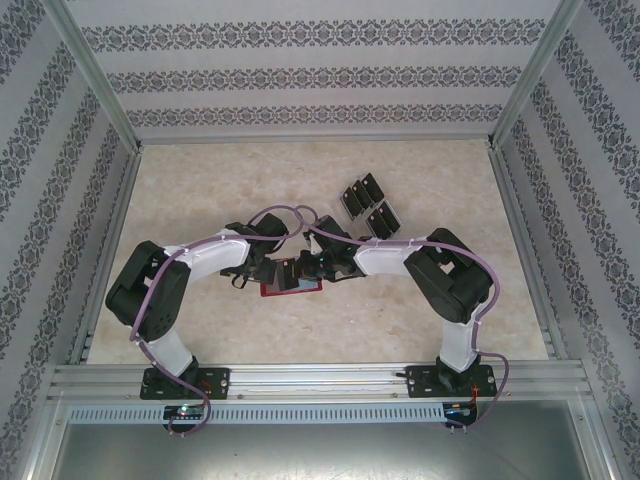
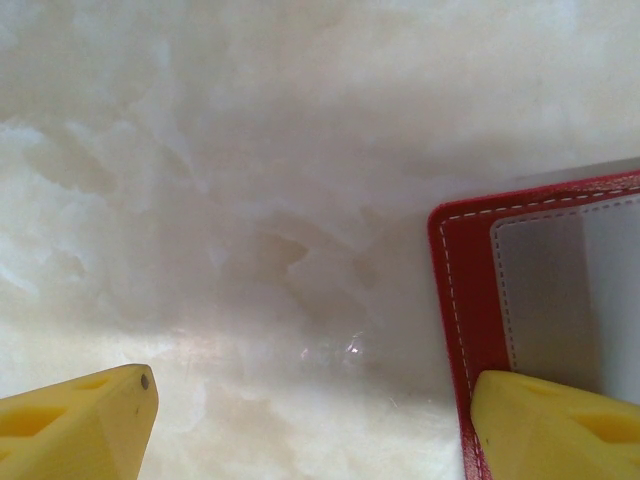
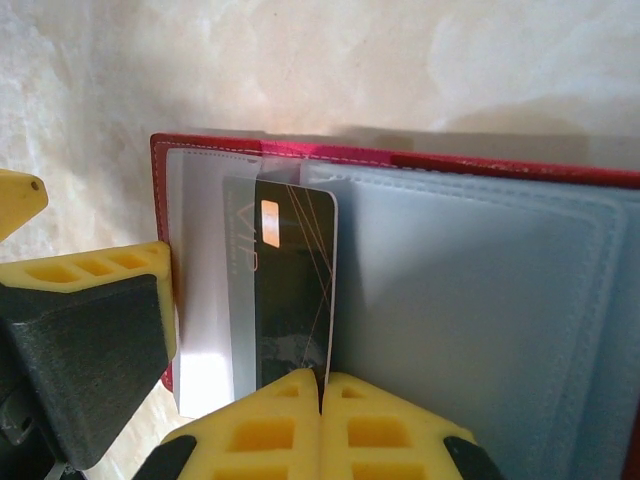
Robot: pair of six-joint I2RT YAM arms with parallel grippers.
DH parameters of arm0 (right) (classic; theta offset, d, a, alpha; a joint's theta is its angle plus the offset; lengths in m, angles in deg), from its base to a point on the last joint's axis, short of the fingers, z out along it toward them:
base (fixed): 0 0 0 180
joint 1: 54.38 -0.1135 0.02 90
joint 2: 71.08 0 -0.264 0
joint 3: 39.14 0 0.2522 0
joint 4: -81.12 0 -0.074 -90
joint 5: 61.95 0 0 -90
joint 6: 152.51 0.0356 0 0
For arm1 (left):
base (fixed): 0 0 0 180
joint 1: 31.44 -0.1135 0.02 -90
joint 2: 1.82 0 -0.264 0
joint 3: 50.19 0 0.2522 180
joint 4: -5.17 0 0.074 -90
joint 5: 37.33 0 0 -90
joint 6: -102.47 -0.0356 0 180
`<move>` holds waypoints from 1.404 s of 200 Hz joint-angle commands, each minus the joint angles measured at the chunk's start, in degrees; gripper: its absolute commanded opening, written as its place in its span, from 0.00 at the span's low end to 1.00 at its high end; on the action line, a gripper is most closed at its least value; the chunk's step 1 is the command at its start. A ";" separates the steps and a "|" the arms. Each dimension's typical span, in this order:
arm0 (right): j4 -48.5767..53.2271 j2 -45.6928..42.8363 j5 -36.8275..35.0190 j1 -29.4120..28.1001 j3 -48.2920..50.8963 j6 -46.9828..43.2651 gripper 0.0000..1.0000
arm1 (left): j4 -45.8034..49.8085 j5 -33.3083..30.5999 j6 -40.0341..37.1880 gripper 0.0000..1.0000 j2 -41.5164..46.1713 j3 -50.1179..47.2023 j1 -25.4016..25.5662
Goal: Put the credit cards into the card holder
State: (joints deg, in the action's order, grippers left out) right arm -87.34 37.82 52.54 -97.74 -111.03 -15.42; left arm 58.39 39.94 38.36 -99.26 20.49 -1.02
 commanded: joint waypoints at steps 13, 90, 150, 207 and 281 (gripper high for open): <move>3.39 1.03 -1.51 -1.35 0.61 0.84 0.00 | 2.02 -0.30 -0.84 0.84 -2.22 -1.02 0.88; 10.00 -1.76 -6.00 -2.88 -0.50 -2.87 0.25 | 1.85 0.33 -0.45 0.84 -1.88 -1.11 1.06; 14.35 -3.58 -8.12 -3.27 -2.71 -5.42 0.32 | -0.50 3.69 2.25 0.84 1.48 -1.74 -0.58; 15.28 -0.75 -8.14 -3.58 -5.62 -5.52 0.32 | -2.73 8.62 3.38 0.85 6.33 -3.31 -5.67; 17.86 2.11 -8.58 -4.66 -9.47 -5.85 0.32 | -5.60 11.56 3.25 0.86 4.21 -5.76 -6.51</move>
State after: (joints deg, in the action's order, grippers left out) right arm -72.00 38.52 45.30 -101.43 -118.96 -20.49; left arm 54.44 50.02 41.01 -94.08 15.47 -7.10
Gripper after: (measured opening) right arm 0.319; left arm 0.856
